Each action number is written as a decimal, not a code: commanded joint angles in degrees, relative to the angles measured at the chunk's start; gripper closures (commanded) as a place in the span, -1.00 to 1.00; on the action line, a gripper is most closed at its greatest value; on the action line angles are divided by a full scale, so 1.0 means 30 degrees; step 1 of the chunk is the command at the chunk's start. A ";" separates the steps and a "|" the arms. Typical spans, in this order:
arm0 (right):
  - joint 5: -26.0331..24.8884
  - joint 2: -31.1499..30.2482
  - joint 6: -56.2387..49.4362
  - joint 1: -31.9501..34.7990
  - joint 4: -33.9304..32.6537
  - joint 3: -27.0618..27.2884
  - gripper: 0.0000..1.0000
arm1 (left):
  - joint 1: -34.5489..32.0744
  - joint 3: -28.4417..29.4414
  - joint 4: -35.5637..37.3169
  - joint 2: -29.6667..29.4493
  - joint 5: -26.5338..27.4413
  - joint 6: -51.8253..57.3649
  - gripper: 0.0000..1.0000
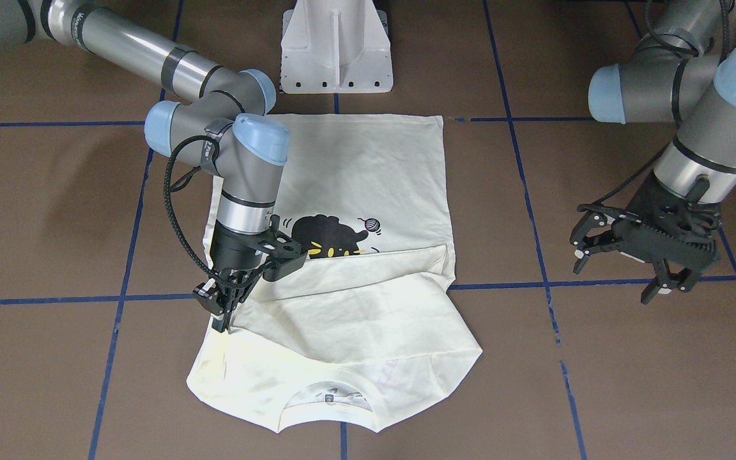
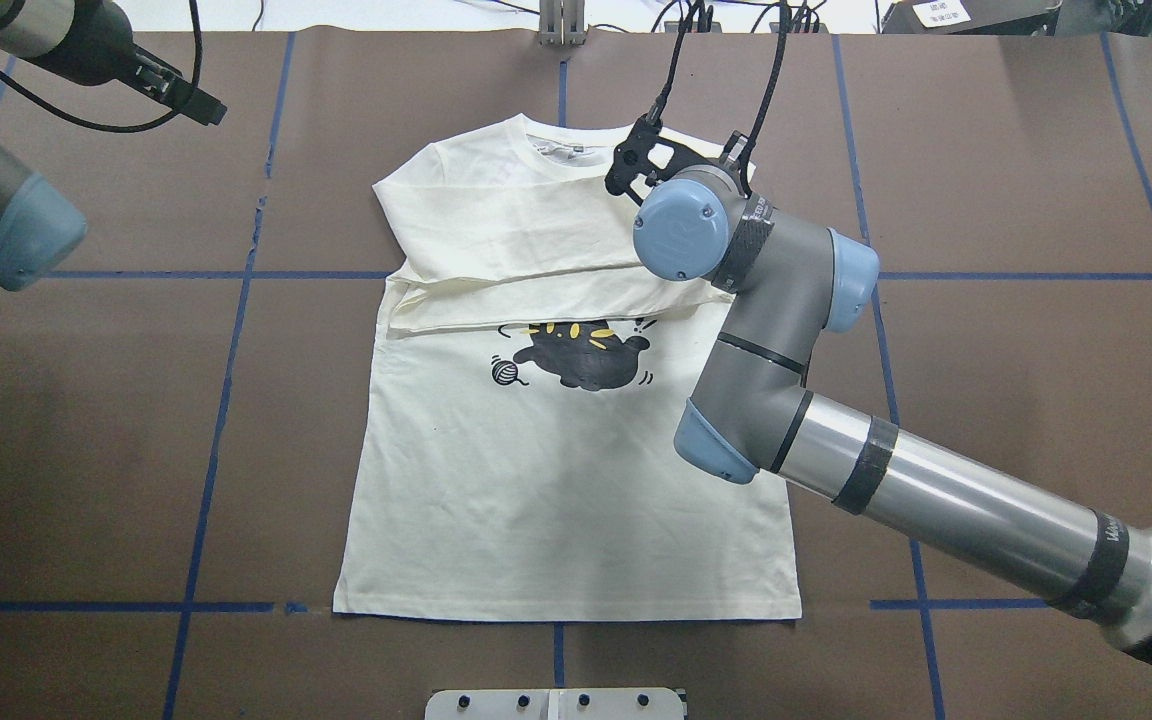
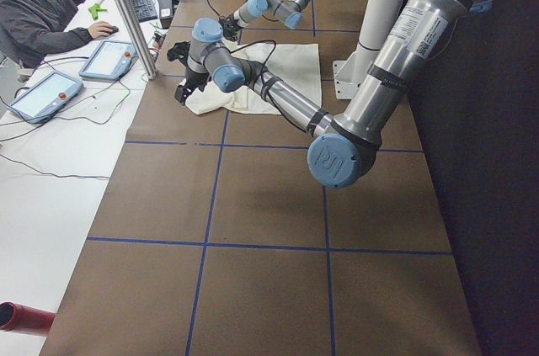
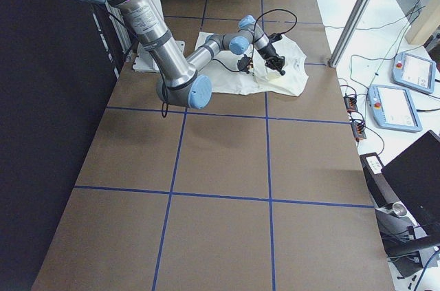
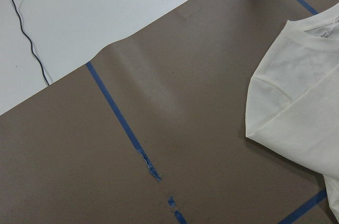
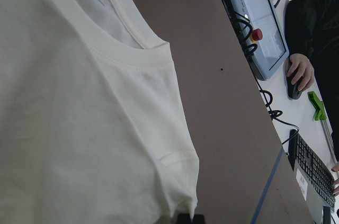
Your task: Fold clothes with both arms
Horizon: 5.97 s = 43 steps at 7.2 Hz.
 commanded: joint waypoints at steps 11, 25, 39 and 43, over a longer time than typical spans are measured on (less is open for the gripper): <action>1.3768 -0.6244 1.5518 0.1982 0.2770 0.9440 -0.99 | 0.3814 -0.7817 -0.0076 0.5205 0.2062 -0.8862 -1.00; 0.0416 -1.8537 3.2570 -1.2086 0.7135 1.6727 -0.72 | 1.9013 -0.8485 -0.0078 0.7650 1.1514 -2.7910 -0.26; -0.0406 -1.8508 3.2570 -1.2438 0.7164 1.6727 -0.77 | 1.9102 -0.7781 -0.0078 0.7357 1.1367 -2.7207 0.29; -0.0406 -1.8508 3.2570 -1.2438 0.7164 1.6727 -0.78 | 1.9101 -0.7781 -0.0078 0.7357 1.1367 -2.7207 0.63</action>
